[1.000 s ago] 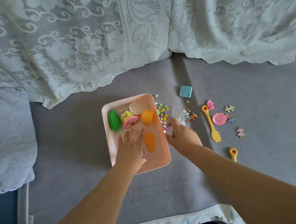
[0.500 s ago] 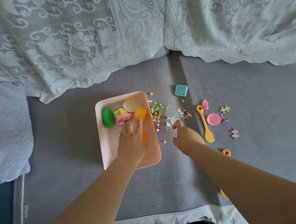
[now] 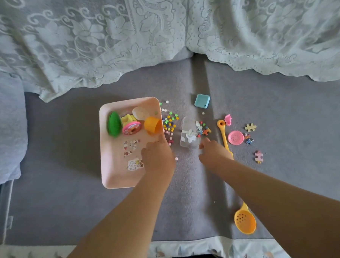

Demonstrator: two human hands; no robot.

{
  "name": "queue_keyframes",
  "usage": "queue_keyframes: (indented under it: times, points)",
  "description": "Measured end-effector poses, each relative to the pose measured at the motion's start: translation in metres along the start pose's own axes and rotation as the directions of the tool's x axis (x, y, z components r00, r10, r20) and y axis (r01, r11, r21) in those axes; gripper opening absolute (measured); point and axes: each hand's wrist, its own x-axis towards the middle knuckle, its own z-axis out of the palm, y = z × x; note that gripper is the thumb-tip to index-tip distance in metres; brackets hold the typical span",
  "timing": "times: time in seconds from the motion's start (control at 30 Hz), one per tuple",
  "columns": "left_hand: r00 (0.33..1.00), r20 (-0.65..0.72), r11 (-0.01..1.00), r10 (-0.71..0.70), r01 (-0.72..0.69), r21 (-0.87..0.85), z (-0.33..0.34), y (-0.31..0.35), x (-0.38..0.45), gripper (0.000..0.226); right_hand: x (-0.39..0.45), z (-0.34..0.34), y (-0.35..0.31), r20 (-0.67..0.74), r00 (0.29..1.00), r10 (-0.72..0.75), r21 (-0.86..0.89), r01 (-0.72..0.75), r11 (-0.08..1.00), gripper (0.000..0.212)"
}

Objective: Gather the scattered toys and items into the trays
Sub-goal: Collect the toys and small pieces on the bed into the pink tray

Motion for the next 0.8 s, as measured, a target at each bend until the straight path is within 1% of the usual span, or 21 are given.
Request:
queue_keyframes:
  times: [0.07,0.17,0.3,0.37,0.43,0.5,0.53,0.57,0.6,0.67,0.7,0.73,0.8]
  points:
    - [0.999,0.028,0.999,-0.036,0.036,0.007,0.003,0.0,0.003,0.032,0.005,0.005,-0.004,-0.064,0.998,-0.029,-0.016,0.028,0.999,0.032]
    - [0.999,0.028,0.999,-0.033,0.032,0.022,0.004,-0.002,0.005,0.034,0.013,0.014,-0.012,-0.157,0.984,-0.09,-0.074,0.079,0.994,0.033]
    - [0.999,0.005,0.999,-0.04,0.04,0.014,0.006,-0.016,0.011,0.038,0.024,0.023,-0.03,-0.199,0.968,-0.15,-0.115,0.129,0.985,0.027]
    - [0.999,-0.015,0.999,-0.043,0.043,-0.006,0.005,-0.026,0.014,0.035,0.028,0.025,-0.036,-0.208,0.966,-0.153,-0.144,0.125,0.982,0.024]
    - [0.999,-0.033,0.993,-0.004,0.0,-0.117,0.008,-0.038,0.015,0.027,0.031,0.026,-0.04,-0.198,0.968,-0.155,-0.205,0.113,0.972,0.025]
    - [0.998,-0.015,0.967,0.056,-0.058,-0.249,0.008,-0.051,0.011,0.024,0.031,0.026,-0.043,-0.167,0.969,-0.182,-0.276,0.132,0.952,0.032]
    - [0.998,-0.011,0.958,0.062,-0.063,-0.281,0.009,-0.058,0.009,0.026,0.03,0.026,-0.043,-0.158,0.968,-0.197,-0.291,0.144,0.946,0.036]
    - [0.999,-0.007,0.954,0.037,-0.038,-0.299,0.009,-0.064,0.007,0.027,0.029,0.025,-0.041,-0.166,0.963,-0.211,-0.284,0.158,0.946,0.037]
    - [1.0,0.003,0.954,-0.01,0.011,-0.299,0.01,-0.073,0.006,0.026,0.028,0.024,-0.04,-0.197,0.954,-0.226,-0.258,0.171,0.951,0.035]
    - [0.996,0.011,0.958,-0.091,0.091,-0.27,0.013,-0.09,0.004,0.023,0.025,0.023,-0.039,-0.309,0.921,-0.237,-0.144,0.201,0.969,0.021]
    - [0.992,0.023,0.96,-0.123,0.125,-0.253,0.015,-0.095,0.003,0.022,0.024,0.022,-0.039,-0.364,0.905,-0.221,-0.042,0.221,0.974,0.014]
    - [0.987,0.037,0.956,-0.158,0.163,-0.243,0.018,-0.099,0.004,0.025,0.023,0.021,-0.04,-0.397,0.898,-0.19,0.087,0.243,0.966,0.013]
    - [0.971,0.048,0.935,-0.234,0.239,-0.263,0.02,-0.106,0.004,0.032,0.017,0.017,-0.047,-0.412,0.906,-0.101,0.359,0.263,0.895,0.021]
